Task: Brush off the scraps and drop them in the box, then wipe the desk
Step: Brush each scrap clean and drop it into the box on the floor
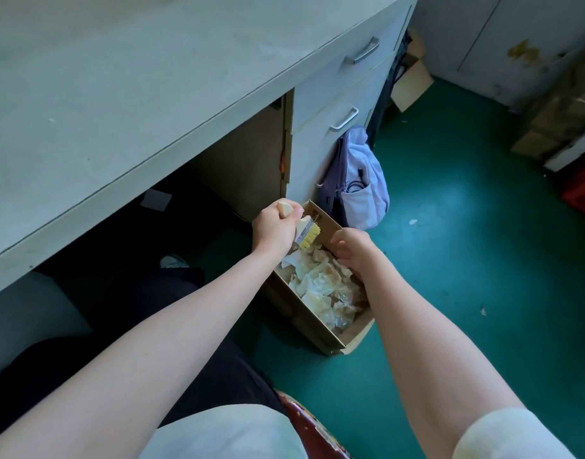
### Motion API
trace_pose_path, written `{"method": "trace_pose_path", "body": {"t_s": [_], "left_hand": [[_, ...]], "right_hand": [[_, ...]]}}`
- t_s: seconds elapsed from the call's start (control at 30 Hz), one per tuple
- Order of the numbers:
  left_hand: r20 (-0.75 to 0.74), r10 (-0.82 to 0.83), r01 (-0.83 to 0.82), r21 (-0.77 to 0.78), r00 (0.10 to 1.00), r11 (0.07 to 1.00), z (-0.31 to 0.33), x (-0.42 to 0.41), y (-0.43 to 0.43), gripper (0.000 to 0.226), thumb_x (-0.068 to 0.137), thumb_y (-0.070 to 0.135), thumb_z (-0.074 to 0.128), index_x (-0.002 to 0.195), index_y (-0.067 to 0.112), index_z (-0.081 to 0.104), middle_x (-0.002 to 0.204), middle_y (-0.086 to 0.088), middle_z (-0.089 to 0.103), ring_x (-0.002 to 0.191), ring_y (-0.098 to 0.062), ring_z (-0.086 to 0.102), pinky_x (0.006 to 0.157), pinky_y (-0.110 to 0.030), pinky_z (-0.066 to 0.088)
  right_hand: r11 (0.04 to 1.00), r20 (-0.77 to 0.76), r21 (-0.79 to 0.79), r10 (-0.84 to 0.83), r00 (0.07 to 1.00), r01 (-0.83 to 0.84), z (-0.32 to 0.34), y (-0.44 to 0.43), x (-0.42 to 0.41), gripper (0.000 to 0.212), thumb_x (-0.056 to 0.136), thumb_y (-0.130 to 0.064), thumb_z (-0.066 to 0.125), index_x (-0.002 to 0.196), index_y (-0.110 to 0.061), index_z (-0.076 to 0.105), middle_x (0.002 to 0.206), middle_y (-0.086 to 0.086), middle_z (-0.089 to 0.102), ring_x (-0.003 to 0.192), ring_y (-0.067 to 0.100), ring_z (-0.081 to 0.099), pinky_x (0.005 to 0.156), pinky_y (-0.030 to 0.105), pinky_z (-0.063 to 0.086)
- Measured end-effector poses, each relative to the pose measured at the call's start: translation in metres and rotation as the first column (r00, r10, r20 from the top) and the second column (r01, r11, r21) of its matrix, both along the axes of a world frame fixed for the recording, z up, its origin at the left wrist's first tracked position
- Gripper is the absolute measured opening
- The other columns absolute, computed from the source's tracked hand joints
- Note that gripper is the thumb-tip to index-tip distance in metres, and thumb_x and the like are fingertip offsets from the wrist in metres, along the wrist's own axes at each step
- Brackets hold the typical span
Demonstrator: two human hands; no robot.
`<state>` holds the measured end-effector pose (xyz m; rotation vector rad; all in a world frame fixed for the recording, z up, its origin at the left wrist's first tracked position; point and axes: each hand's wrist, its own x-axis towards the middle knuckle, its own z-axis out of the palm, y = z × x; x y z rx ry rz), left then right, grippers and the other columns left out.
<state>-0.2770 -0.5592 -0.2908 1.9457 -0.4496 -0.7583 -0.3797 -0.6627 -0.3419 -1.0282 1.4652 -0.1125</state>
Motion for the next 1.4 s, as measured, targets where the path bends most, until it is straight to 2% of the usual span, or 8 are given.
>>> {"method": "trace_pose_path", "body": {"t_s": [0.13,0.23,0.4,0.57,0.7,0.8,1.07,1.4], "left_hand": [[0.092,-0.103,0.118,-0.178,0.990,0.977,0.044,-0.004,-0.005,0.014,0.090,0.022,0.057,0.076,0.026,0.062,0.080,0.004,0.061,0.088,-0.021,0.061,0.083,-0.033,0.053],[0.249,-0.141,0.218,-0.316,0.958,0.923,0.094,-0.006,-0.008,0.017,0.090,0.022,0.056,0.073,0.026,0.058,0.074,0.006,0.059,0.079,-0.017,0.057,0.074,-0.028,0.045],[0.443,0.033,0.237,-0.539,0.896,0.808,0.180,0.002,-0.005,0.017,0.089,0.021,0.056,0.073,0.027,0.057,0.070,0.011,0.056,0.071,-0.011,0.054,0.067,-0.023,0.040],[0.290,0.152,0.093,-0.684,0.945,0.723,0.231,0.035,0.014,0.026,0.089,0.017,0.057,0.067,0.031,0.057,0.069,0.007,0.057,0.075,-0.015,0.055,0.083,-0.045,0.052],[0.240,0.222,0.015,-0.709,0.945,0.705,0.249,0.065,0.036,0.024,0.089,0.015,0.057,0.069,0.029,0.058,0.078,0.006,0.060,0.089,-0.019,0.060,0.092,-0.049,0.051],[0.220,0.286,-0.029,-0.744,0.933,0.667,0.266,0.090,0.057,0.027,0.090,0.012,0.055,0.067,0.027,0.057,0.076,0.006,0.058,0.084,-0.019,0.059,0.089,-0.043,0.053],[0.088,0.434,-0.203,-0.789,0.897,0.580,0.289,0.158,0.121,0.023,0.093,0.013,0.053,0.071,0.021,0.056,0.078,0.004,0.058,0.079,-0.014,0.060,0.073,-0.020,0.055],[0.043,0.704,-0.410,-0.787,0.709,0.461,0.295,0.251,0.223,0.022,0.092,0.014,0.053,0.072,0.022,0.057,0.089,0.001,0.060,0.090,-0.019,0.061,0.066,-0.013,0.054]], "right_hand": [[0.992,0.148,-0.074,-0.089,0.985,0.101,0.038,-0.013,0.010,0.020,0.083,0.002,0.047,0.079,-0.017,0.053,0.073,0.003,0.043,0.068,0.017,0.044,0.062,0.030,0.045],[0.972,0.328,-0.093,-0.174,0.928,0.215,0.085,-0.022,0.018,0.029,0.087,0.001,0.044,0.107,-0.017,0.056,0.070,0.003,0.046,0.066,0.018,0.048,0.059,0.028,0.044],[0.937,0.513,-0.233,-0.110,0.851,0.262,0.168,-0.027,0.031,0.040,0.090,0.000,0.042,0.127,-0.010,0.053,0.083,0.002,0.056,0.089,0.021,0.055,0.071,0.029,0.048],[0.911,0.633,-0.331,0.021,0.774,0.247,0.227,-0.011,0.052,0.028,0.091,-0.003,0.042,0.111,-0.017,0.057,0.100,0.003,0.062,0.098,0.022,0.061,0.067,0.026,0.051],[0.924,0.650,-0.346,0.109,0.752,0.165,0.250,0.004,0.080,0.037,0.092,-0.001,0.040,0.123,-0.014,0.055,0.108,0.004,0.061,0.103,0.023,0.060,0.075,0.029,0.053],[0.926,0.651,-0.363,0.175,0.739,0.101,0.266,0.020,0.107,0.036,0.092,-0.001,0.039,0.121,-0.015,0.055,0.109,0.004,0.060,0.105,0.023,0.059,0.081,0.032,0.052],[0.898,0.656,-0.438,0.345,0.672,-0.033,0.304,0.070,0.189,0.034,0.088,0.001,0.037,0.107,-0.016,0.059,0.096,0.002,0.062,0.088,0.020,0.060,0.071,0.028,0.054],[0.839,0.616,-0.465,0.535,0.578,-0.281,0.327,0.155,0.303,0.034,0.093,-0.003,0.039,0.119,-0.013,0.057,0.106,0.006,0.059,0.093,0.023,0.059,0.071,0.030,0.053]]}}
